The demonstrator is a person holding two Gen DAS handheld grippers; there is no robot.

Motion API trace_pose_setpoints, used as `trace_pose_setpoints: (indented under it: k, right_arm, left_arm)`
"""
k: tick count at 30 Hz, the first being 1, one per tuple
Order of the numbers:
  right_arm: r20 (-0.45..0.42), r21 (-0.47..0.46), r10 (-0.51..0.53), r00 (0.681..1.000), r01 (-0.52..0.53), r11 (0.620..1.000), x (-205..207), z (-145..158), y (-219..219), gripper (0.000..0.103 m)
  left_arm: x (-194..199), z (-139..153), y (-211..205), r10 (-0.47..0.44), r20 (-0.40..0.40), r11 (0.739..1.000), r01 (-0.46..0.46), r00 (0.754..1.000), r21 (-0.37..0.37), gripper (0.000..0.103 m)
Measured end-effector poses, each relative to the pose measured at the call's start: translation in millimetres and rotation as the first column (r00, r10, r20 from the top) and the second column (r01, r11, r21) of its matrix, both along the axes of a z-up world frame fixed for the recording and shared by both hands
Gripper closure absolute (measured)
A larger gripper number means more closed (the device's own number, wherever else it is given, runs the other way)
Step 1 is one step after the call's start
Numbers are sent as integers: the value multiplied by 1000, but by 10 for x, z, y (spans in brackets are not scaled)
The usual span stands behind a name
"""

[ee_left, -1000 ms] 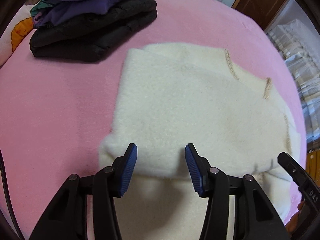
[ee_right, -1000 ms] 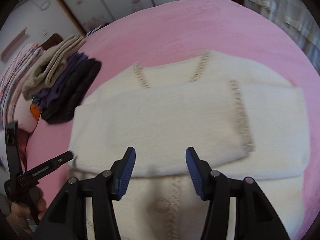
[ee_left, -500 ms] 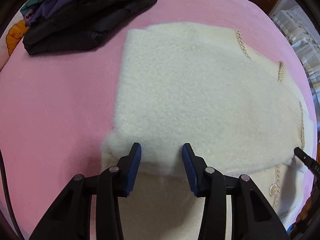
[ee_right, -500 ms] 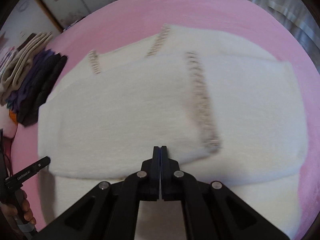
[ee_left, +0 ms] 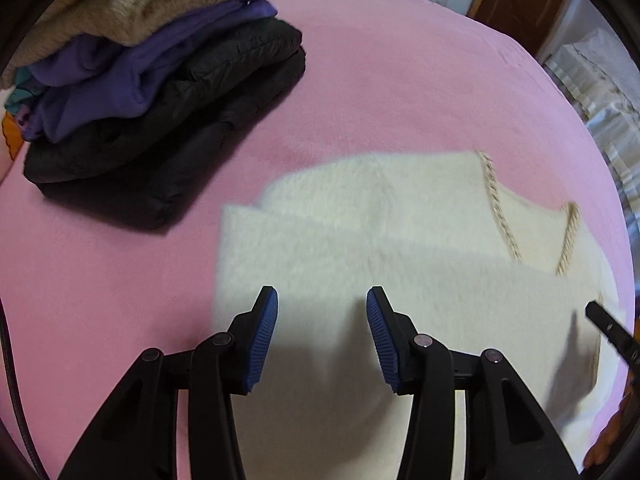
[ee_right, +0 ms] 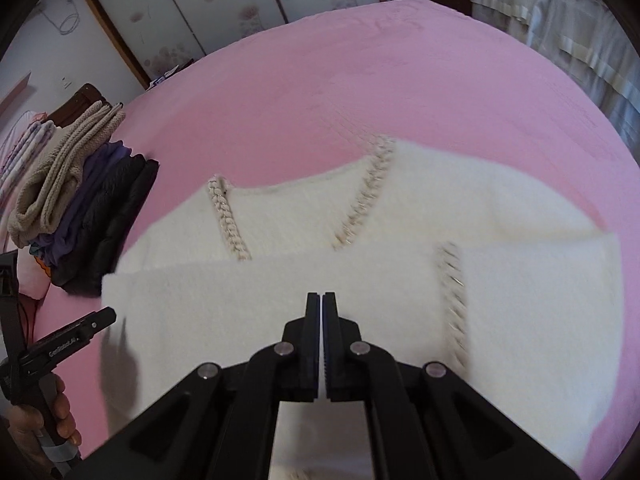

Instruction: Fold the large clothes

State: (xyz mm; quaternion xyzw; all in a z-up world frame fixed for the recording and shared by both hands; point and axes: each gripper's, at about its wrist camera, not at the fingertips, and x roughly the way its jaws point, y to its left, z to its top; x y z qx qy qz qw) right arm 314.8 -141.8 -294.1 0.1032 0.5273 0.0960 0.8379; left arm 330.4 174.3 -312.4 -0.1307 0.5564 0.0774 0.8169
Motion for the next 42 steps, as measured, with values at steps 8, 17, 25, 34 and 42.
trace_pose_setpoints:
  k: [8,17,25,34,42]
  right_arm:
    - [-25,-103,-104,994,101,990,163,-321,-525,103]
    - [-46,-19,-125,991,124,992,-238,-70,-952,103]
    - [11,67,-134,991,133,989,-746,607,-1178,100]
    - [86,126,-57,995,46,991,-1174,1480,-1205,97]
    - [151,190,70,986,-98,977,-1509,1989,-1004,86]
  left_arm:
    - [113,-223,122,-20,-8,998,20,1000,59,58]
    - [-70,-159,-12,-26,-11,997,27,1000,70,58]
    - [-653,474,-303,-43,59,999,42,997,11,55]
    - [-1342,1425,-768,-47,137,998,52,989,-33,32]
    - [-1877,2100,-962,8,200,1000,-6,980,-13,23]
